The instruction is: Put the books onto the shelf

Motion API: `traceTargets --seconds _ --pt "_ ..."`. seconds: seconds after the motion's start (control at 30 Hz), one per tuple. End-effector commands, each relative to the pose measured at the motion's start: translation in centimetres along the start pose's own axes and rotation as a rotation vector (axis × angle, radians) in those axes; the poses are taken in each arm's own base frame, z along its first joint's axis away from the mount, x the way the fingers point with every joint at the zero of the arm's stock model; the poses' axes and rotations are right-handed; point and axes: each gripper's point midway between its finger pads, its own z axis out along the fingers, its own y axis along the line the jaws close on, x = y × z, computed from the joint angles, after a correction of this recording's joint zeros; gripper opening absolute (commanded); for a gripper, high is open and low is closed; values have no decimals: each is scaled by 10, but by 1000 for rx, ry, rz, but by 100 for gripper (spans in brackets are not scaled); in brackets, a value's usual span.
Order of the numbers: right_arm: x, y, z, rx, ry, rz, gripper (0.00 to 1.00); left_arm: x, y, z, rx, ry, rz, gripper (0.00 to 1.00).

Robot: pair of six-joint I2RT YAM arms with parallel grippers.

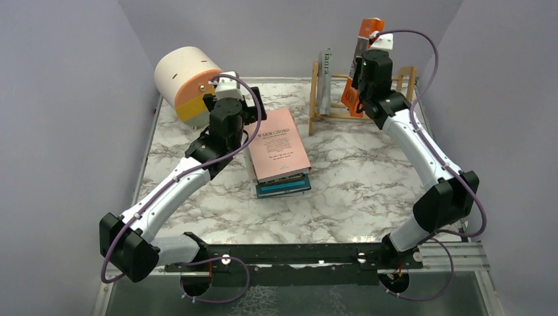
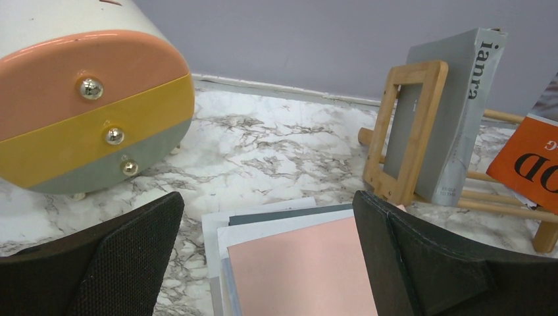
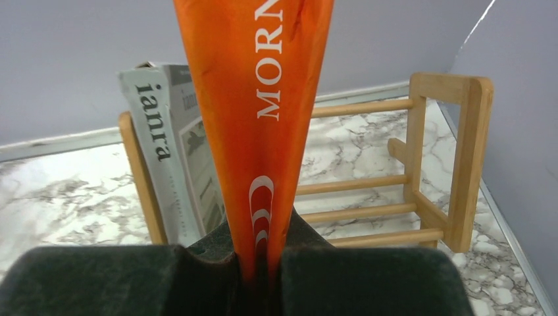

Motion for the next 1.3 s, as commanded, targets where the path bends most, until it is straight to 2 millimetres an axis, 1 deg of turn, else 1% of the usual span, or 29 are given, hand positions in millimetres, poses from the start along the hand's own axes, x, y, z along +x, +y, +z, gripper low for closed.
traceTargets --seconds 0.0,0.17,0.33,0.53,0.6,0.67,0.87,0.9,0.93,1.27 --pt "-10 -4 17 74 -54 -18 1 -9 2 -8 10 -26 -27 99" --pt "13 8 45 70 -32 -54 1 -8 4 -10 9 -30 -27 99" --pt "34 21 68 52 -13 -61 1 -5 8 -13 1 -25 -15 99" --pt "49 34 92 35 -22 -68 1 -2 12 -16 -6 -22 -11 99" --pt "58 39 100 30 -10 -76 1 0 14 -16 -13 -18 -8 99" --pt "61 42 106 24 -7 -75 1 0 14 -16 -17 -18 -7 99" --pt "77 51 120 7 17 -64 1 3 17 -16 -27 -13 -1 99" --pt "80 58 121 -22 26 -59 1 4 17 -16 -29 -12 1 99" --pt "81 59 123 -29 30 -54 1 4 18 -15 -31 -12 2 99" --pt "87 75 128 -92 54 -22 1 5 22 -15 -46 -11 9 99"
